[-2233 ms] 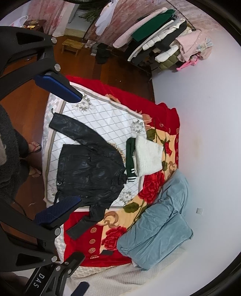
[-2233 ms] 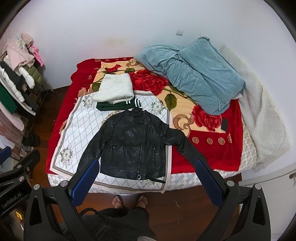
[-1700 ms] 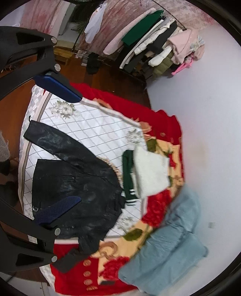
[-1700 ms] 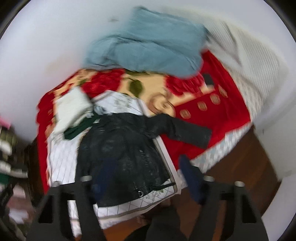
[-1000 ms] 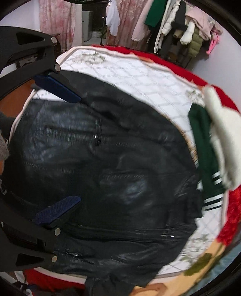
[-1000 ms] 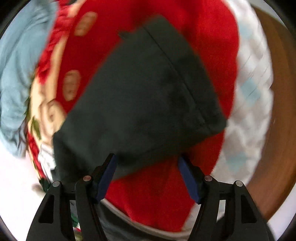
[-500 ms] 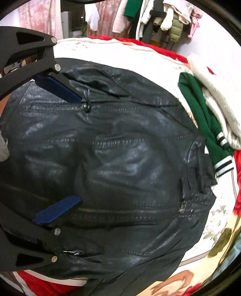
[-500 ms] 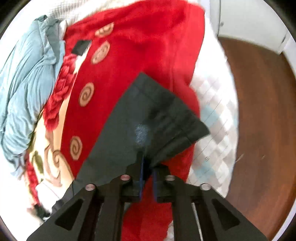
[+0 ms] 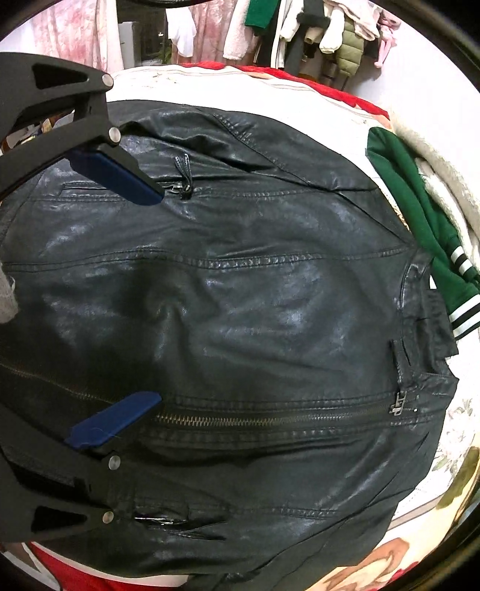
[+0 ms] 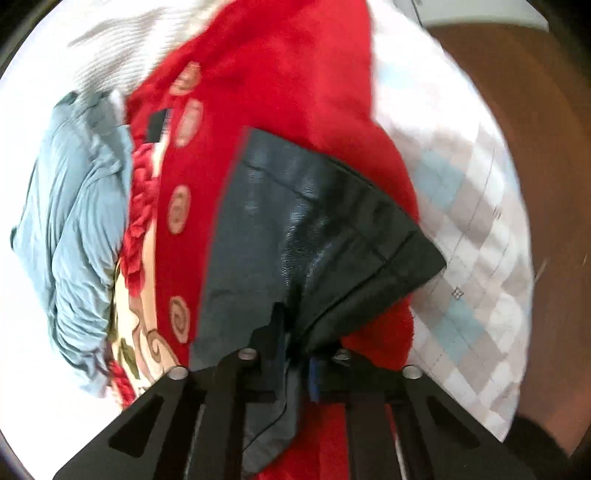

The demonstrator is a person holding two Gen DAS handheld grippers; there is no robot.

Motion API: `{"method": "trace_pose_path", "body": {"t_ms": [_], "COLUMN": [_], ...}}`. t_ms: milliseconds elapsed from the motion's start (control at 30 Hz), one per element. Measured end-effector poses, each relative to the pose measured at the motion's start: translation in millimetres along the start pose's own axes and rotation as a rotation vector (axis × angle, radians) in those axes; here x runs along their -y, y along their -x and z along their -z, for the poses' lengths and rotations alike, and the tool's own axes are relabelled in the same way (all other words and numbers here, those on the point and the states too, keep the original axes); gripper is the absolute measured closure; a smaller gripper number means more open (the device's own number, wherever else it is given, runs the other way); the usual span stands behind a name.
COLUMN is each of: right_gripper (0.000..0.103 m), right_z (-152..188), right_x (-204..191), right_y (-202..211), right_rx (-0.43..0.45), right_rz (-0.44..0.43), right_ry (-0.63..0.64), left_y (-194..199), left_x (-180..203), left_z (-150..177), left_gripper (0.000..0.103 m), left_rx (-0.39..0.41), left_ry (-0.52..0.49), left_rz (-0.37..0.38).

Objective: Fold large clothes

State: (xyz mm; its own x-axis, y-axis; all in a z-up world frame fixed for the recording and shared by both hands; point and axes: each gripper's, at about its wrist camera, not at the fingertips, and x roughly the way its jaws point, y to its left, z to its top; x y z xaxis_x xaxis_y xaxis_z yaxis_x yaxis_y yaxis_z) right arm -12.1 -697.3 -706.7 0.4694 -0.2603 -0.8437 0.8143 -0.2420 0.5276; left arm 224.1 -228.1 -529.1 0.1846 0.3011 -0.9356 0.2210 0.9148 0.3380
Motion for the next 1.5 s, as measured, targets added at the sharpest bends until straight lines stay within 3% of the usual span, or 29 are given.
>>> {"method": "trace_pose_path", "body": {"t_ms": [100,267,433,500,667,733,900,1000,1033,1067,1100,1133,1167,1233,1367,1500], "right_gripper": [0.097,0.098,0.098,0.098,0.098,0.098,0.098,0.091,0.08,0.065,0.058,0.043,0.039,0.039,0.039,0.039], "right_z": [2.4,30.7,109.0,154.3,306.0,392.3,564.8,631.6,640.5,644.8,641.5,637.8,631.2,613.7,572.2,549.3], "right_x": [-29.5,-103.4,-196.3,-227.6,-289.8,-305.1,-284.8,-257.5,-253.3,-250.7,-252.2,-251.0,-250.7,-251.1,-252.1,-256.1], "right_y": [30.6,72.4,84.5,78.5,44.8,25.9,-25.5,-64.3,-70.8,-72.9,-72.8,-65.1,-54.3,-35.2,-4.4,9.3], "right_rx": [0.049,0.079,0.004,-0.045,-0.204,-0.257,-0.359,-0.496,-0.535,-0.597,-0.656,-0.677,-0.692,-0.724,-0.722,-0.729], "right_rz": [-0.006,-0.099,-0.218,-0.241,-0.263,-0.251,-0.16,-0.032,-0.006,-0.011,-0.028,-0.045,-0.073,-0.121,-0.123,-0.138], "right_ry": [0.093,0.267,0.5,0.598,0.89,1.072,1.464,1.635,1.648,1.629,1.594,1.57,1.548,1.498,1.415,1.363], "left_y": [3.1,3.3,-3.8,-7.1,-22.0,-31.3,-60.8,-73.4,-76.3,-78.3,-79.6,-80.2,-79.5,-77.6,-75.3,-85.5], "left_x": [-6.0,-27.4,-66.5,-90.0,-158.0,-185.4,-236.2,-259.6,-266.4,-274.5,-282.6,-290.5,-298.4,-315.3,-348.3,-377.5], "left_z": [0.2,0.0,3.6,6.1,14.0,19.9,35.2,45.5,49.1,53.3,56.7,61.3,67.4,82.7,127.3,199.8], "left_gripper": [0.0,0.0,0.0,0.0,0.0,0.0,0.0,0.0,0.0,0.0,0.0,0.0,0.0,0.0,0.0,0.0], "left_rx": [0.015,0.017,0.006,0.005,-0.006,-0.01,-0.038,-0.052,-0.056,-0.061,-0.069,-0.075,-0.083,-0.104,-0.169,-0.266], "left_ry": [0.017,0.06,0.124,0.162,0.271,0.318,0.394,0.435,0.448,0.463,0.475,0.49,0.509,0.555,0.687,0.955], "left_rz": [0.01,0.027,0.034,0.028,-0.002,-0.019,-0.047,-0.053,-0.051,-0.046,-0.039,-0.03,-0.02,-0.006,0.026,0.137]}}
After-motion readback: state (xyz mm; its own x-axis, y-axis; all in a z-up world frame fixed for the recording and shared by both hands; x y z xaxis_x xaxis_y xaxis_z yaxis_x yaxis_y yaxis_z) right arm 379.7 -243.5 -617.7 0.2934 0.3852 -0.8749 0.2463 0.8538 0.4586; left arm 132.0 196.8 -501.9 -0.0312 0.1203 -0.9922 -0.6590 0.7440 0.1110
